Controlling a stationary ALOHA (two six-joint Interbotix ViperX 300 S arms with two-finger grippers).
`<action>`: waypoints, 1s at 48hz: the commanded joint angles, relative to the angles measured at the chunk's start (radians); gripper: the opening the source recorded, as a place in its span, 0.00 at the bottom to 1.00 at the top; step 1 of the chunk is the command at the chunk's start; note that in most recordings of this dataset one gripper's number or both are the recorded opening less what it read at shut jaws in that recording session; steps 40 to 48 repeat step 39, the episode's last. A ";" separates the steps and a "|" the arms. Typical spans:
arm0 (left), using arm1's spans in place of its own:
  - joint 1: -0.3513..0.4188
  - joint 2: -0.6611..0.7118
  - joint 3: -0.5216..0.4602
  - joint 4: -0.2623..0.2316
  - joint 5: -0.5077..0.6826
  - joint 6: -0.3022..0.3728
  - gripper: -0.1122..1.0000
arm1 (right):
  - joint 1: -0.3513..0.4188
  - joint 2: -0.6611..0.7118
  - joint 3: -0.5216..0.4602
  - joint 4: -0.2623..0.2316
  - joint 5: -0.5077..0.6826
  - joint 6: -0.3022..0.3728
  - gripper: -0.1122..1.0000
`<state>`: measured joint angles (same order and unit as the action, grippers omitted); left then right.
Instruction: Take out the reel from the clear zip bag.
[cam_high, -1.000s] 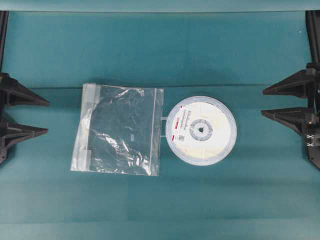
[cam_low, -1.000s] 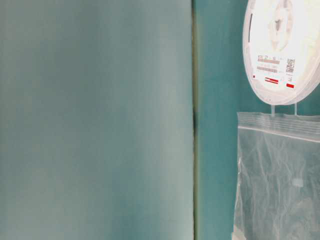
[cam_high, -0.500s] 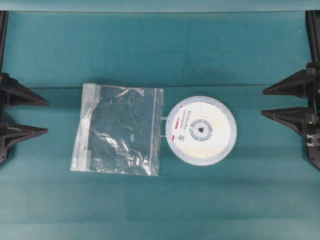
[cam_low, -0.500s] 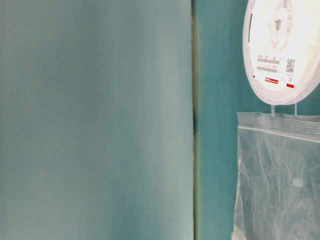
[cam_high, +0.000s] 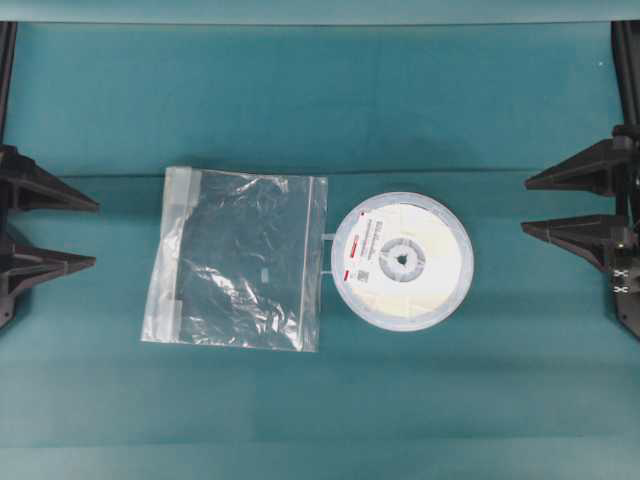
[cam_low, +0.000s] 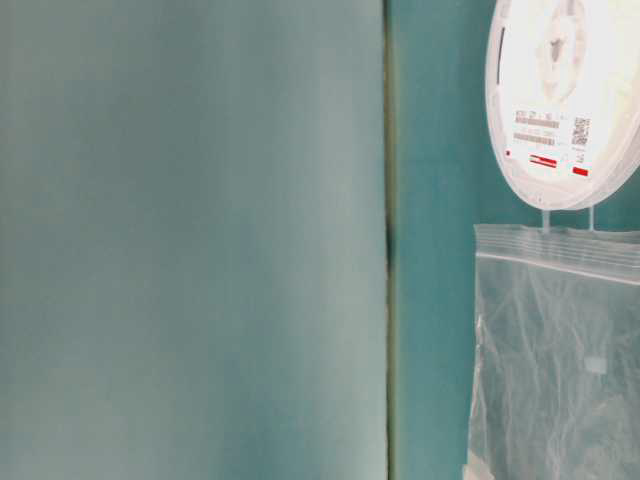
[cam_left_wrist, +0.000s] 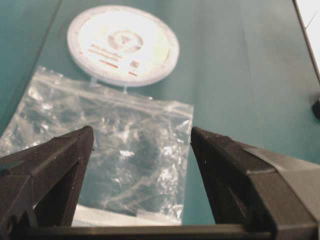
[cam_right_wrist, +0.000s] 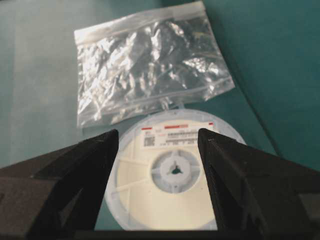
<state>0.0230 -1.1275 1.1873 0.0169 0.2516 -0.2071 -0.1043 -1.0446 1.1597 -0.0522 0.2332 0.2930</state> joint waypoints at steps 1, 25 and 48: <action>0.002 0.006 -0.028 0.003 -0.011 -0.002 0.87 | 0.006 0.002 -0.021 0.002 -0.011 -0.005 0.81; 0.002 0.006 -0.028 0.003 -0.015 -0.002 0.87 | 0.008 0.002 -0.021 0.002 -0.006 -0.005 0.81; 0.000 0.006 -0.028 0.003 -0.015 -0.002 0.87 | 0.009 0.002 -0.021 0.002 -0.017 -0.003 0.82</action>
